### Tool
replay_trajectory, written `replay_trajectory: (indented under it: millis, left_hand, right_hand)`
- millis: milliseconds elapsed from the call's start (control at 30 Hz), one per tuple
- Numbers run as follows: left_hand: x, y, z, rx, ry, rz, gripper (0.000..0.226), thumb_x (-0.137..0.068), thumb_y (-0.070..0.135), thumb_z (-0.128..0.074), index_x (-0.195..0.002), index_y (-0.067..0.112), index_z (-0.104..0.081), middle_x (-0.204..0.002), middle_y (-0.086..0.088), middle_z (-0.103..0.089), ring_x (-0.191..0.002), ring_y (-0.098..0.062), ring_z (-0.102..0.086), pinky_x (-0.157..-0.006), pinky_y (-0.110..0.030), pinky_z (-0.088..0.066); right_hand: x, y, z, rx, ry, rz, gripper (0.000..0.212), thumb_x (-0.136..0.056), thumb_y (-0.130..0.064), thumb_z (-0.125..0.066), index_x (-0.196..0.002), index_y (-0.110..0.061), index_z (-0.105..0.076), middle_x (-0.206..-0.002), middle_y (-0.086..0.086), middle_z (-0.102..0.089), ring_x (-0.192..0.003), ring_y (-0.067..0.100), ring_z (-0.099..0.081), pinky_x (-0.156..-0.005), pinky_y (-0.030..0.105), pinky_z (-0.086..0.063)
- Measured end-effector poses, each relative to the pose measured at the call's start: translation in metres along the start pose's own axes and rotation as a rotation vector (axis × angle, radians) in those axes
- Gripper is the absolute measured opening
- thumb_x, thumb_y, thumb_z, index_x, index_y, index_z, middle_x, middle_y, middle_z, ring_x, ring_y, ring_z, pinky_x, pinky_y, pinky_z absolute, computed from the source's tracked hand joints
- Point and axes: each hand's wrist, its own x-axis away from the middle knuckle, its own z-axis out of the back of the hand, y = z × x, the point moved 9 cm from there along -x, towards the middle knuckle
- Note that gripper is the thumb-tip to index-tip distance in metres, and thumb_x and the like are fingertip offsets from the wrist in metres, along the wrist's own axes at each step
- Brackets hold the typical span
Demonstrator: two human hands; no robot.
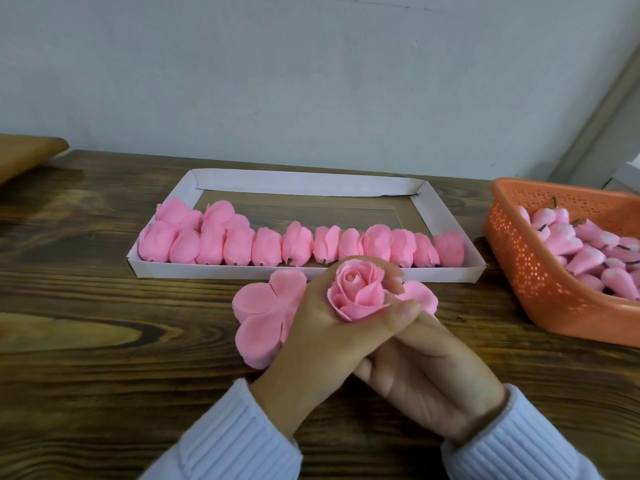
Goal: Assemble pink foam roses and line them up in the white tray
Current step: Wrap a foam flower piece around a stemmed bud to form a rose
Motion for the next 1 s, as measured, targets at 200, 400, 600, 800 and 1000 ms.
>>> replay_trajectory:
  millis: [200, 400, 600, 800, 1000]
  left_hand:
    - [0.002, -0.003, -0.002, 0.036, -0.021, 0.056, 0.013, -0.072, 0.026, -0.071, -0.084, 0.023, -0.070, -0.081, 0.007, -0.069, -0.080, -0.005, -0.067, -0.069, -0.020, -0.052]
    - [0.001, -0.001, -0.008, -0.017, -0.059, 0.033, 0.048, -0.061, 0.004, -0.078, -0.104, 0.018, -0.061, -0.088, 0.008, -0.068, -0.082, -0.002, -0.066, -0.071, -0.015, -0.051]
    - [0.001, 0.000, -0.006, -0.060, -0.046, 0.004, 0.043, -0.061, 0.006, -0.080, -0.098, 0.016, -0.061, -0.085, 0.003, -0.067, -0.080, -0.006, -0.066, -0.072, -0.019, -0.053]
    - [0.002, 0.004, -0.009, -0.119, -0.094, -0.034, 0.033, -0.061, 0.007, -0.083, -0.083, 0.021, -0.062, -0.077, 0.013, -0.066, -0.074, 0.001, -0.064, -0.068, -0.015, -0.051]
    - [0.002, 0.002, -0.016, -0.234, -0.168, -0.050, 0.042, -0.060, 0.015, -0.085, -0.090, 0.030, -0.059, -0.084, 0.025, -0.065, -0.079, 0.004, -0.064, -0.070, -0.009, -0.049]
  right_hand:
    - [0.001, 0.009, 0.010, 0.075, 0.065, -0.093, 0.062, -0.064, -0.045, -0.085, -0.118, -0.017, -0.068, -0.127, 0.013, -0.062, -0.115, 0.025, -0.059, -0.100, 0.039, -0.046]
    - [0.000, 0.003, 0.005, -0.033, 0.092, 0.013, 0.025, -0.090, -0.022, -0.052, -0.105, -0.016, -0.071, -0.115, 0.004, -0.066, -0.116, 0.018, -0.060, -0.100, 0.039, -0.046]
    - [0.001, 0.002, 0.001, -0.110, 0.057, -0.006, 0.045, -0.086, -0.016, -0.061, -0.129, -0.007, -0.052, -0.129, 0.014, -0.056, -0.128, 0.026, -0.050, -0.109, 0.044, -0.033]
    - [0.005, -0.003, -0.001, -0.066, -0.027, -0.037, 0.053, -0.067, -0.015, -0.078, -0.117, -0.003, -0.065, -0.122, 0.019, -0.060, -0.115, 0.029, -0.058, -0.103, 0.045, -0.041]
    - [0.007, -0.001, 0.005, 0.008, 0.020, -0.045, 0.053, -0.054, -0.015, -0.089, -0.104, -0.008, -0.072, -0.106, 0.015, -0.068, -0.102, 0.025, -0.066, -0.087, 0.040, -0.054]
